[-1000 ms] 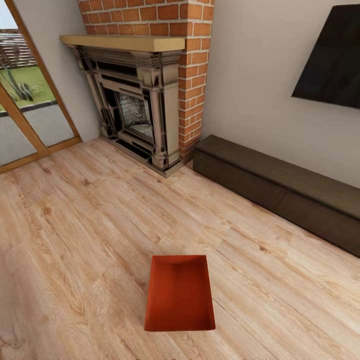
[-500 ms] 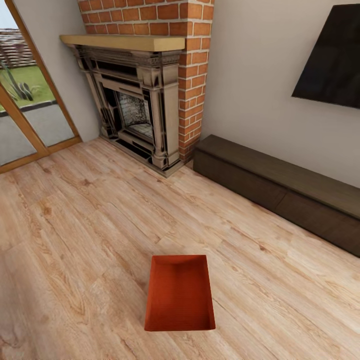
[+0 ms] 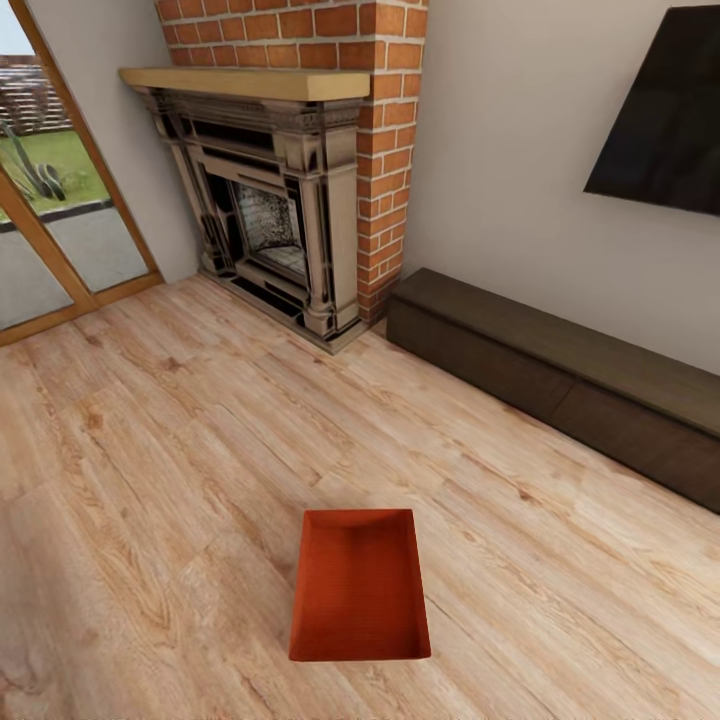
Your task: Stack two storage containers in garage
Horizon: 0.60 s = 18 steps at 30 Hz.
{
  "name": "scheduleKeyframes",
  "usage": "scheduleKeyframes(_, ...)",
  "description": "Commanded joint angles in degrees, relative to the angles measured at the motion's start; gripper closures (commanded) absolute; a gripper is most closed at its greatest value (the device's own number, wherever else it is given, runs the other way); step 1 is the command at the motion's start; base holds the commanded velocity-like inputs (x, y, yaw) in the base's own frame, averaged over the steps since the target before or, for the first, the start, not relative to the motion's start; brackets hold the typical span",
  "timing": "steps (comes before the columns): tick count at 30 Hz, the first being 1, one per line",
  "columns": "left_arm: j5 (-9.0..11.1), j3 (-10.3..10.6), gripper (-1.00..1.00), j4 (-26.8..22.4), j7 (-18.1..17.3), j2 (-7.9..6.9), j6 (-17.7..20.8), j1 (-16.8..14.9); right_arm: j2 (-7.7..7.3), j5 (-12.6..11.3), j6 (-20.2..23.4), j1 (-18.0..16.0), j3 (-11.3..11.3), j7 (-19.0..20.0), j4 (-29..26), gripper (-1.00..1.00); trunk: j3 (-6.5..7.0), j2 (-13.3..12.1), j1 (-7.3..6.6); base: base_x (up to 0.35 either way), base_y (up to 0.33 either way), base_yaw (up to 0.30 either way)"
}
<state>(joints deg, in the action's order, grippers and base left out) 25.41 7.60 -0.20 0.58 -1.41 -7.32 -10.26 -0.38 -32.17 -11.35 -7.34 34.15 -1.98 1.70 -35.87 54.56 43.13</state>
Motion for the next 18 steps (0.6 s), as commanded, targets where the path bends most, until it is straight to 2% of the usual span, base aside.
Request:
scheduleKeyframes(1, 0.4, 0.5, -1.0, 0.0, 0.1, -0.01, -0.1, 0.0, -0.02, -0.4, -0.3, 0.0, 0.5, 0.0, 0.1, -1.0, -0.11, 0.0, 0.0, 0.0, 0.0, 0.0)
scheduleKeyframes(18, 0.4, 0.5, -1.0, 0.0, 0.1, -0.02, -0.2, 0.0, -0.09, -0.3, -0.3, 0.0, 0.5, 0.0, 0.1, -1.0, -1.48, 0.0, 0.0, 0.0, 0.0, 0.0)
